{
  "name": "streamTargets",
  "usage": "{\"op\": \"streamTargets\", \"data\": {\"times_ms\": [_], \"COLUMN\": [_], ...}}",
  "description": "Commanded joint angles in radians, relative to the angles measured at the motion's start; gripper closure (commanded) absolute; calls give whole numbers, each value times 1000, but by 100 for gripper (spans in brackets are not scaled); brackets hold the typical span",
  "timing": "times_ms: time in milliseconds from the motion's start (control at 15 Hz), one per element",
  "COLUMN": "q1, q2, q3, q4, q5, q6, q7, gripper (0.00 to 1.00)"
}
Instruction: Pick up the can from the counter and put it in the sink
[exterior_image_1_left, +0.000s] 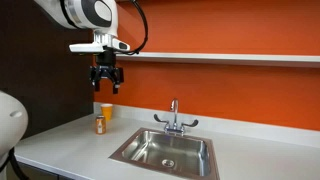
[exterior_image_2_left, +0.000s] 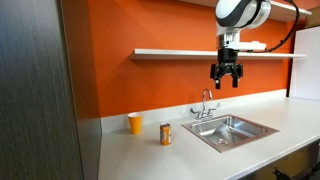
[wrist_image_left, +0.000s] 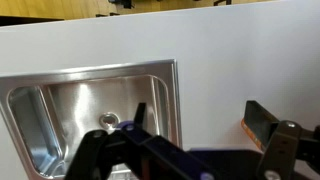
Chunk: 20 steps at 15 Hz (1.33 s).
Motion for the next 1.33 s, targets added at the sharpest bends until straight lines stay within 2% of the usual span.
{"op": "streamTargets", "data": {"times_ms": [0,800,1267], "q1": [-5,-1,72], "q2": [1,16,93], "q3": [4,7,65], "q4": [2,10,34], "q5": [2,-2,5], "q6": [-2,6,5], "q7": [-3,-9,-23], "gripper": [0,0,0]}}
